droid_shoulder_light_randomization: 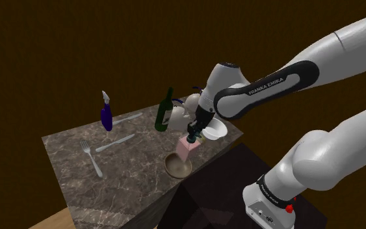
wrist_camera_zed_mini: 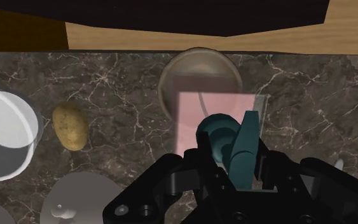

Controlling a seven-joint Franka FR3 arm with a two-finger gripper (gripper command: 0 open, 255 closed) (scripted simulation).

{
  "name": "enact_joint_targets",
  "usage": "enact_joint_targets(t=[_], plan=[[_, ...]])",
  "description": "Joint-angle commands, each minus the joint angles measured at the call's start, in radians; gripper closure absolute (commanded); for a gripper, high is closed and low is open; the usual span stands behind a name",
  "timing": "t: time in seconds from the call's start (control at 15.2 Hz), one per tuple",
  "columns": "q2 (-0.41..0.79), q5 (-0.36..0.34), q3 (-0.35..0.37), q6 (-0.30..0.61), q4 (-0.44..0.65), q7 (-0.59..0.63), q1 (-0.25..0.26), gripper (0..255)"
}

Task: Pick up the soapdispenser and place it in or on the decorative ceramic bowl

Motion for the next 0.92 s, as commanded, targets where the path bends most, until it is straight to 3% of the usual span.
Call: enact_joint_targets(t=[0.0, 0.86], plan=[[0.036, -0.003, 0.002, 0.042, -0.005, 0.001, -0.003, 255], [0.268, -0.060, 0.009, 0.281, -0.014, 0.035, -0.018, 255]])
